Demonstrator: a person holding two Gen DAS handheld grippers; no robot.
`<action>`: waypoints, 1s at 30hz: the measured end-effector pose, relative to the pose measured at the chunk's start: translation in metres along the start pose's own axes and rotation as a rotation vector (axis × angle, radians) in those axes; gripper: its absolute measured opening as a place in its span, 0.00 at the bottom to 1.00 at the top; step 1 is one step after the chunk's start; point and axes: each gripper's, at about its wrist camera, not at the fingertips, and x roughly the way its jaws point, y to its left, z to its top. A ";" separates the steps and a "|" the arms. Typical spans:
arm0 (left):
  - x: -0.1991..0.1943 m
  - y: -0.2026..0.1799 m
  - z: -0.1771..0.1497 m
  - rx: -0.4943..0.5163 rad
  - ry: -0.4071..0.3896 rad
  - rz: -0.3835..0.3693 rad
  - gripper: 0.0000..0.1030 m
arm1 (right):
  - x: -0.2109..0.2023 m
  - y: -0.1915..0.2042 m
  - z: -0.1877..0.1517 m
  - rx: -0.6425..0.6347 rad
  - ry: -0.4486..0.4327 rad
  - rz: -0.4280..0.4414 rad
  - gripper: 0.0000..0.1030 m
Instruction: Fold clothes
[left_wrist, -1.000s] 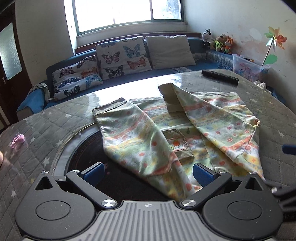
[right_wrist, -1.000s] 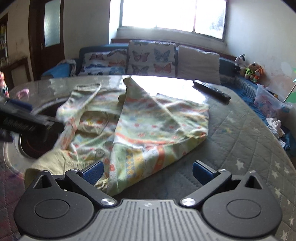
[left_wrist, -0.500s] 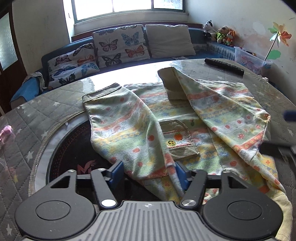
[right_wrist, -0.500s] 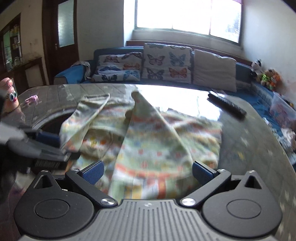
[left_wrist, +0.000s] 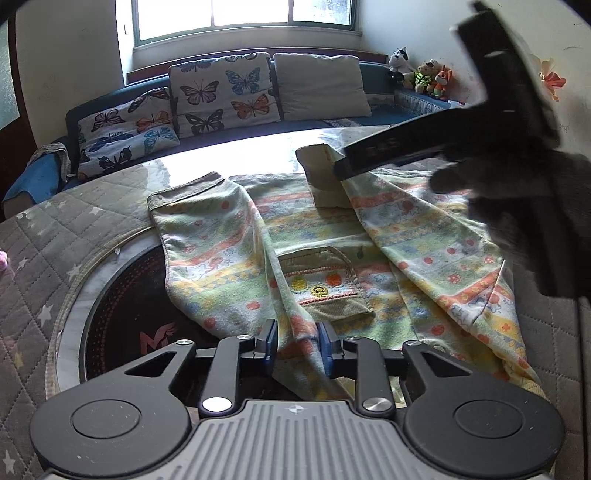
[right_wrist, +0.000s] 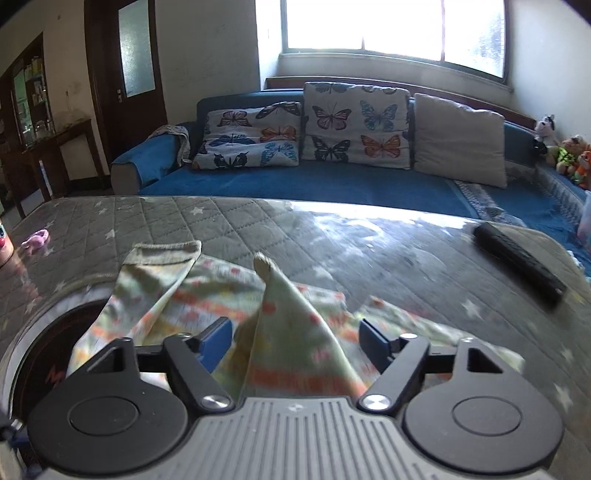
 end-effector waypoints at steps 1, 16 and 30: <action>0.000 0.000 0.002 0.002 -0.002 0.000 0.27 | 0.009 0.000 0.002 -0.004 0.015 -0.004 0.66; 0.051 0.018 0.054 -0.024 0.027 0.072 0.33 | -0.047 -0.051 -0.007 0.038 -0.035 -0.118 0.03; 0.001 0.046 0.024 -0.072 -0.043 0.140 0.02 | -0.178 -0.151 -0.119 0.302 -0.085 -0.394 0.03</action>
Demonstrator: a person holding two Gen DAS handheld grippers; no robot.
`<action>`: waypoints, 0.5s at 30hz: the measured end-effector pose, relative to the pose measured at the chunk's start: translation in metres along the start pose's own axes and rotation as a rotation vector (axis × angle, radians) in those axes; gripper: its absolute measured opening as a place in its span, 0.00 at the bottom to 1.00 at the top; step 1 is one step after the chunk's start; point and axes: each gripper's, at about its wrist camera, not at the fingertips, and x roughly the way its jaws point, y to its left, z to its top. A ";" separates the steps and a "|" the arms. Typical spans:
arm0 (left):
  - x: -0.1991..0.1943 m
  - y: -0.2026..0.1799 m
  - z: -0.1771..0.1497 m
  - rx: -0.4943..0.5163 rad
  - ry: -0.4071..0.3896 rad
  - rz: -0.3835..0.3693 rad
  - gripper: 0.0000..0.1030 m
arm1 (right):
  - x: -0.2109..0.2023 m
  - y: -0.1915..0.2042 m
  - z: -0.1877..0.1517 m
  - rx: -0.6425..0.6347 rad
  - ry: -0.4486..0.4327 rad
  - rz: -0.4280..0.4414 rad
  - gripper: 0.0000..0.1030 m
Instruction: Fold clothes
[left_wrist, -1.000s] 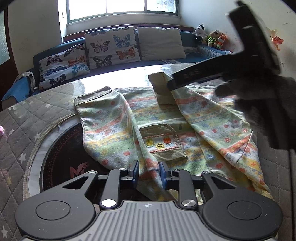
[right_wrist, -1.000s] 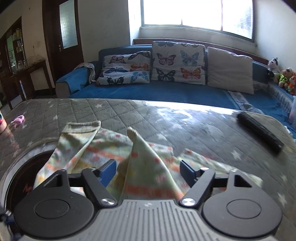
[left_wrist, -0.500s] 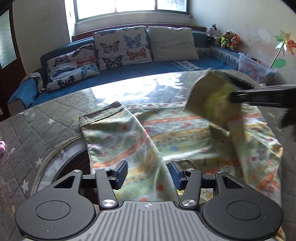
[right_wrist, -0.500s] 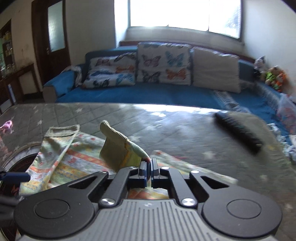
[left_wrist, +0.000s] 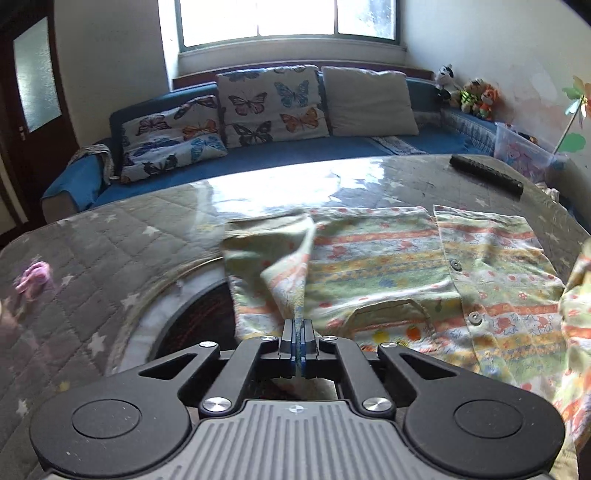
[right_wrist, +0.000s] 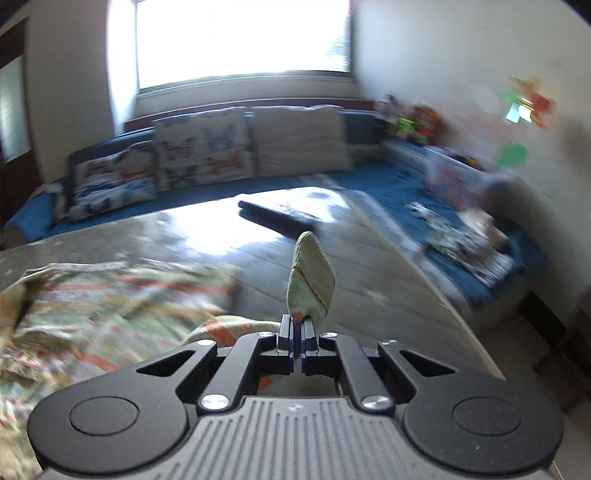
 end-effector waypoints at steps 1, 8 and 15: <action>-0.007 0.005 -0.004 -0.006 -0.001 0.007 0.02 | -0.005 -0.008 -0.006 0.020 0.004 -0.016 0.03; -0.047 0.026 -0.047 -0.045 0.019 0.033 0.02 | -0.032 -0.050 -0.064 0.131 0.058 -0.109 0.03; -0.084 0.038 -0.088 -0.078 0.060 0.020 0.02 | -0.051 -0.054 -0.088 0.167 0.097 -0.105 0.03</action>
